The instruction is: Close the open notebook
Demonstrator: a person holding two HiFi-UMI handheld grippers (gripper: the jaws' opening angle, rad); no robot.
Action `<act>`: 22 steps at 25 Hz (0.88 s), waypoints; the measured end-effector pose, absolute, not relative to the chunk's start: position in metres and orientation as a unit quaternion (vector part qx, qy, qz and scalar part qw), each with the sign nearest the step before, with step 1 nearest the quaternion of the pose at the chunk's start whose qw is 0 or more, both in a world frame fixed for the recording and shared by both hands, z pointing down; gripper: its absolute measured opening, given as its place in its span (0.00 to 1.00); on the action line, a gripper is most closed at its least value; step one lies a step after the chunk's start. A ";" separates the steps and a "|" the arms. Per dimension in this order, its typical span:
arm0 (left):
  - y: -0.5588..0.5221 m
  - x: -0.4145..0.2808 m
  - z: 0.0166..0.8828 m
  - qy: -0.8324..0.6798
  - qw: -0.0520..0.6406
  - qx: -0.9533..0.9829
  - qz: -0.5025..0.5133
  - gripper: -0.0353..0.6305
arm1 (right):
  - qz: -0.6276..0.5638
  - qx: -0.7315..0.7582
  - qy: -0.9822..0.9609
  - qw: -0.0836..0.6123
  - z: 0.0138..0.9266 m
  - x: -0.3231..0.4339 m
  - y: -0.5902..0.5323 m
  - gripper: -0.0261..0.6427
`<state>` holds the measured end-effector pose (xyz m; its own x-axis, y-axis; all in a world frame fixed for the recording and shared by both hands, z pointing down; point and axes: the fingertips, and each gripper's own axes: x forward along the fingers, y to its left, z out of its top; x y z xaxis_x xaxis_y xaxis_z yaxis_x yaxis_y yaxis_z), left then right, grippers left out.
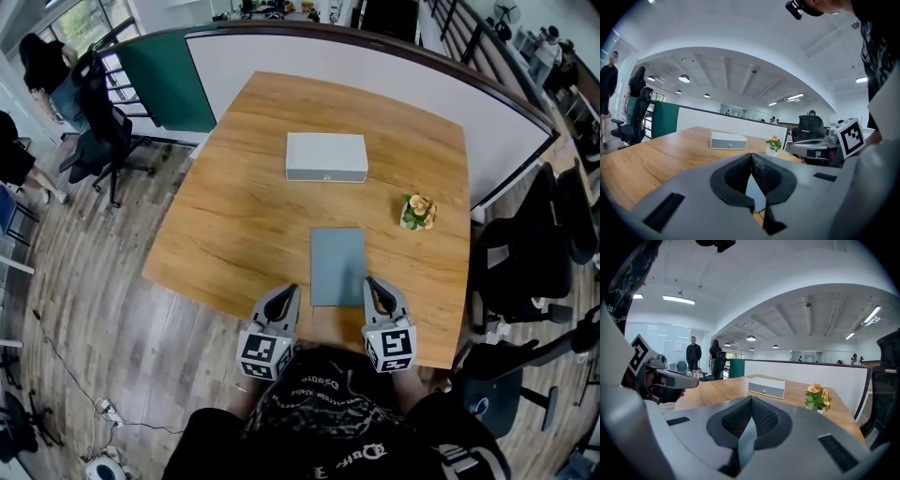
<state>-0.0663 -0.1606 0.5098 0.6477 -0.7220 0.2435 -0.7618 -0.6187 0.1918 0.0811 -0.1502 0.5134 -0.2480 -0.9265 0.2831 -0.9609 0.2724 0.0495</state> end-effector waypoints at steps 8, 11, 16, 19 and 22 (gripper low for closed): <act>-0.159 -0.053 0.514 -0.402 0.136 0.902 0.079 0.08 | 0.065 0.597 -0.787 0.139 0.514 0.082 -0.151 0.05; -0.161 -0.053 0.515 -0.402 0.137 0.902 0.077 0.08 | 0.064 0.594 -0.789 0.144 0.517 0.080 -0.151 0.05; -0.161 -0.050 0.519 -0.399 0.144 0.901 0.083 0.08 | 0.066 0.592 -0.788 0.154 0.519 0.081 -0.151 0.05; -0.163 -0.048 0.523 -0.398 0.144 0.902 0.087 0.08 | 0.070 0.592 -0.788 0.155 0.520 0.082 -0.152 0.05; -0.164 -0.045 0.523 -0.395 0.142 0.903 0.089 0.08 | 0.069 0.592 -0.787 0.160 0.522 0.083 -0.152 0.05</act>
<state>-0.0450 -0.1643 0.5232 0.6726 -0.6879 0.2727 -0.7384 -0.6482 0.1861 0.0826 -0.1515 0.5221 -0.2484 -0.9097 0.3328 -0.9536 0.2900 0.0811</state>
